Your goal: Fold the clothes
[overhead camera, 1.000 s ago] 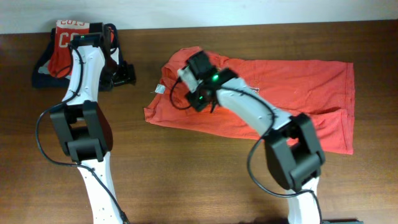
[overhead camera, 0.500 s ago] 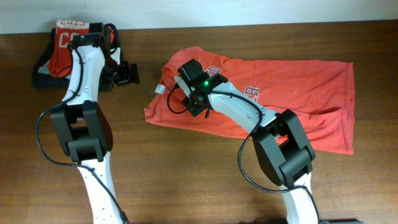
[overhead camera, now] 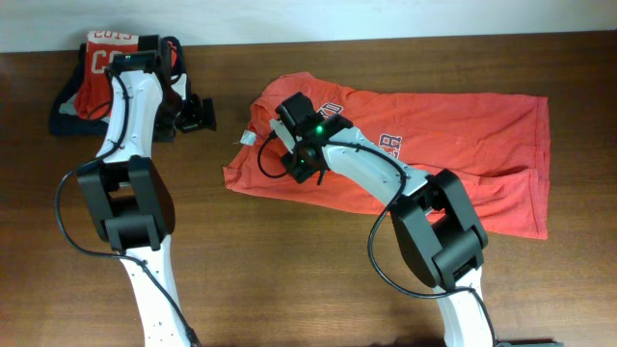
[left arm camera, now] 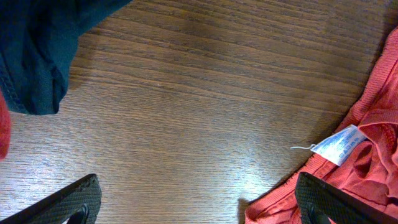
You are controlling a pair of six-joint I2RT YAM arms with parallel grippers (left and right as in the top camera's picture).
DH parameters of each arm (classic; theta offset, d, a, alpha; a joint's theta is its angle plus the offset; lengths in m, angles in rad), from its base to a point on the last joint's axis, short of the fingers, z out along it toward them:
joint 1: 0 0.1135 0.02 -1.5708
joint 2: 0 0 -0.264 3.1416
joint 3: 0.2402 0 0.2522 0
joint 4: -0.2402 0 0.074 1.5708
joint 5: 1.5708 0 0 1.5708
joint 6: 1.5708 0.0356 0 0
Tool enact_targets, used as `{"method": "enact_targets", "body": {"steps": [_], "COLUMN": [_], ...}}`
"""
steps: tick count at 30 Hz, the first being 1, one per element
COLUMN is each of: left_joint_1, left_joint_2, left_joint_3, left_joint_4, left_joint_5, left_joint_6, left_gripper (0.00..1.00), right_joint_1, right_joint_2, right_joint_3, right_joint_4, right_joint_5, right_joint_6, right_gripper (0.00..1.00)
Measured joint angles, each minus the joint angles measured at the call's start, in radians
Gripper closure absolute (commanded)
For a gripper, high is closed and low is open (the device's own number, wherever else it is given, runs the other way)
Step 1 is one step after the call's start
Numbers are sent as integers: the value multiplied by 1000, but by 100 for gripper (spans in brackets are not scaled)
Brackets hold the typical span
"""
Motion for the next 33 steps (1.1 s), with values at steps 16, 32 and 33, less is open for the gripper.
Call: {"method": "enact_targets", "body": {"steps": [16,32,33], "left_joint_1": [0,0,0], "left_joint_2": [0,0,0], "left_joint_3": [0,0,0], "left_joint_4": [0,0,0], "left_joint_5": [3,3,3], "left_joint_6": [3,3,3], "left_gripper": [1,1,1], "right_joint_1": [2,2,2], "right_joint_2": [12,13,13], "right_joint_3": [-74,-74,-74], "right_joint_4": [53,63,65], "right_joint_5": [-20,-47,-47], "right_joint_6": [12,18,16], "right_gripper": [50,76,77]}}
